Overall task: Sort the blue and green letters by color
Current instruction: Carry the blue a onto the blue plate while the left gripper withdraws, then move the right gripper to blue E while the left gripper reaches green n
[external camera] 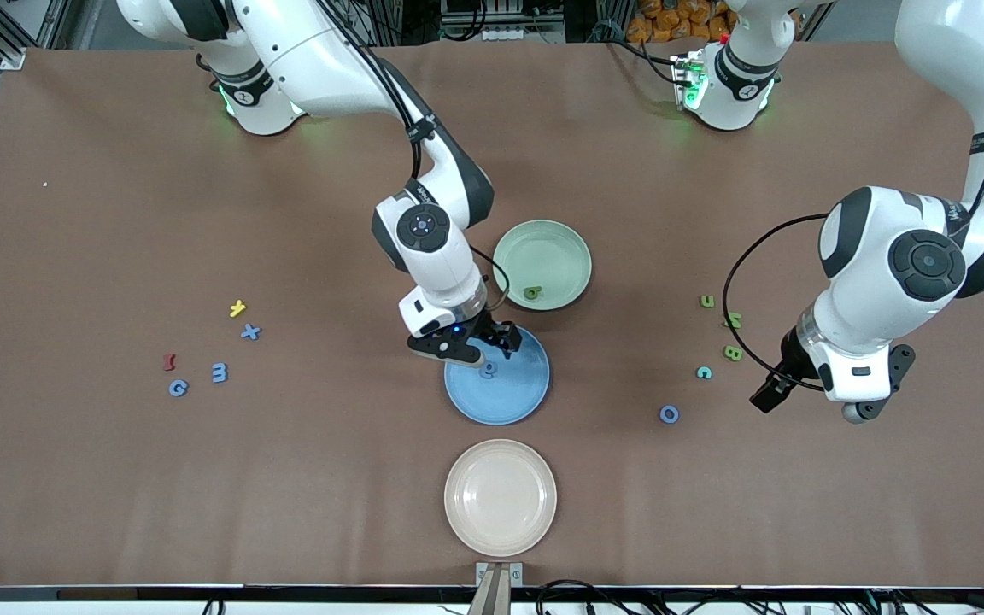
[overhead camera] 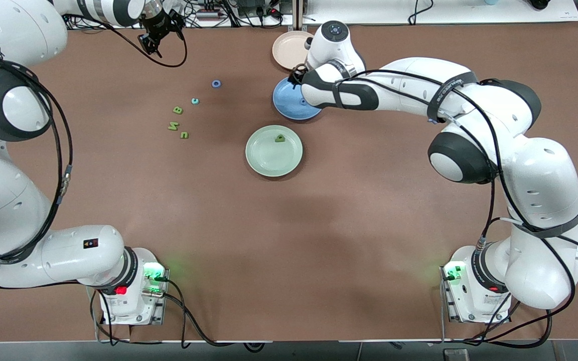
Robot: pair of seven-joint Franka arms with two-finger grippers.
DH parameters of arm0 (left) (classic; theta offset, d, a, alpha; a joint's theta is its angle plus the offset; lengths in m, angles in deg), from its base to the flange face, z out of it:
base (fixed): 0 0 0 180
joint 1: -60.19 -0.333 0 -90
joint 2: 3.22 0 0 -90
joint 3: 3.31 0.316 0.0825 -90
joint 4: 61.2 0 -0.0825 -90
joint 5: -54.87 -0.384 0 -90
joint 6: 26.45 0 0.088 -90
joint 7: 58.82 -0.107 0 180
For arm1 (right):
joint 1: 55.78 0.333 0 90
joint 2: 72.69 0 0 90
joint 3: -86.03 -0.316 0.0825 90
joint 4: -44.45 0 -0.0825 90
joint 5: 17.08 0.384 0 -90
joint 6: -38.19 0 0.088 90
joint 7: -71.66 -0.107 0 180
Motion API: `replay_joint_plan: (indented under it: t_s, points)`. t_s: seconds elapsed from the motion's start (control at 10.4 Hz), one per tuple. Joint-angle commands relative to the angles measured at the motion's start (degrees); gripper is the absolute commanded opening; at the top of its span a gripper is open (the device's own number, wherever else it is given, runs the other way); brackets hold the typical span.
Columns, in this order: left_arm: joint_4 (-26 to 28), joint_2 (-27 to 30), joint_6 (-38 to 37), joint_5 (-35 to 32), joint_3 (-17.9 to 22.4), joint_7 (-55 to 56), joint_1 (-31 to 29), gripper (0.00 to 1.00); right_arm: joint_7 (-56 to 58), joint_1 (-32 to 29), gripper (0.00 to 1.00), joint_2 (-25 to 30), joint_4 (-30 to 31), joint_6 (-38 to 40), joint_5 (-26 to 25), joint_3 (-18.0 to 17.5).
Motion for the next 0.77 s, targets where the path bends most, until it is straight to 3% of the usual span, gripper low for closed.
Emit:
replay_joint_plan:
  t_s: [0.0,0.29,0.67]
  points:
    - [-2.6,0.0,-3.9,-1.5,-0.1,0.2,0.3,1.0,10.6,-4.1,1.0,0.3,-1.6,8.6,-2.4,-0.1]
    - [-1.7,1.9,-6.1,-1.3,0.4,-3.7,-0.3,1.0,24.5,-10.0,1.0,1.0,-1.8,16.1,-2.5,0.3]
    - [2.2,7.1,-9.2,3.4,7.1,-15.3,3.8,1.0,39.9,-17.5,1.0,4.8,-1.7,24.4,-2.4,2.8]
